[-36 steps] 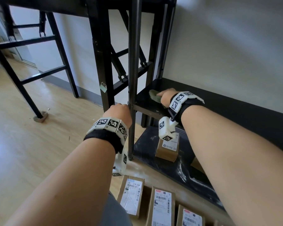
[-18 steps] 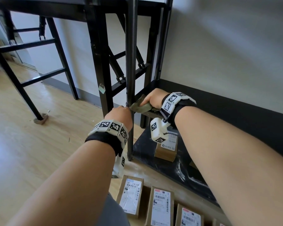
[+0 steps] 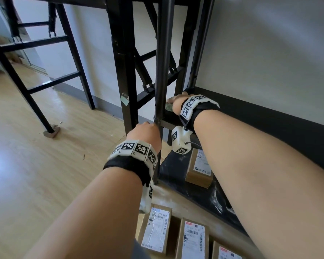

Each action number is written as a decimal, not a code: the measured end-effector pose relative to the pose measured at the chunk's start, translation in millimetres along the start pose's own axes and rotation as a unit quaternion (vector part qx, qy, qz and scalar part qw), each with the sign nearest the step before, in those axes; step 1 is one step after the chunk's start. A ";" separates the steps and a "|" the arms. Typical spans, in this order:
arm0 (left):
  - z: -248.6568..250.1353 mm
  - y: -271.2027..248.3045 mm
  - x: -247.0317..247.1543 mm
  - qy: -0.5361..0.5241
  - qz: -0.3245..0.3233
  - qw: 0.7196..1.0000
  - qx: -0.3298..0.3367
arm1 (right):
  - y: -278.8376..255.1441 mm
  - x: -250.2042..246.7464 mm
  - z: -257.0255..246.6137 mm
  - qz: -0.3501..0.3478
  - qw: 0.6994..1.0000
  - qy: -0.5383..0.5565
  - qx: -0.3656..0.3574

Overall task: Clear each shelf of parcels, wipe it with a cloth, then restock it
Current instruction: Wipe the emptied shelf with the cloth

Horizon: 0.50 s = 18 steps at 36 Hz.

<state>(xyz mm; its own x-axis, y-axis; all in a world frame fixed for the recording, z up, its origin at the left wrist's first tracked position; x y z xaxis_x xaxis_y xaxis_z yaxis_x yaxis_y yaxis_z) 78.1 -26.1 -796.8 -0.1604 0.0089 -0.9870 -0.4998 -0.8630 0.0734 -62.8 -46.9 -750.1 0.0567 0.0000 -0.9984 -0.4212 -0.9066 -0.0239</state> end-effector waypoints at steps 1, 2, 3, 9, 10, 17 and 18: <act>0.5 0.3 0.0 -0.002 0.000 1.000 -0.001 | -2.1 -2.2 -5.2 -0.011 1.000 -0.008 -0.005; 1.0 0.7 -0.2 -0.003 0.001 1.000 -0.001 | -2.1 -5.7 -12.5 -0.023 1.000 -0.003 0.004; 1.2 1.0 -0.8 -0.003 0.002 1.000 -0.001 | -2.5 -6.9 -19.1 -0.023 1.000 0.001 0.008; -2.5 2.1 -3.5 0.002 0.003 1.000 0.001 | -8.4 -10.0 -11.9 -0.016 0.996 0.085 0.019; -3.0 2.0 -3.4 0.005 0.000 1.000 0.002 | -11.1 -10.4 -8.8 -0.027 0.995 0.092 0.025; -5.8 -0.1 -6.1 0.011 -0.009 1.000 0.005 | -16.7 3.8 19.8 -0.022 0.977 0.212 0.019; -5.7 -0.8 -7.1 0.011 -0.005 1.000 0.007 | -19.7 3.3 21.5 -0.020 0.975 0.219 0.022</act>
<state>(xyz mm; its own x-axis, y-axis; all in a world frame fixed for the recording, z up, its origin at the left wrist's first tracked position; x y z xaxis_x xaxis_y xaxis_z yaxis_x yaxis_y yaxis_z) 84.4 -28.4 -790.7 -0.1369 0.0067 -0.9906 -0.5125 -0.8562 0.0650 -73.8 -20.0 -754.0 0.4521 -0.1535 -0.8786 -0.4485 -0.8906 -0.0752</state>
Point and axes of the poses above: each hand's wrist, its own y-axis towards the middle knuckle, its own x-axis out of the palm, z = x × y, the point moved 3 cm from there along y, towards the middle knuckle, and after that the axes turned 7 degrees about z, right-handed, at the moved point
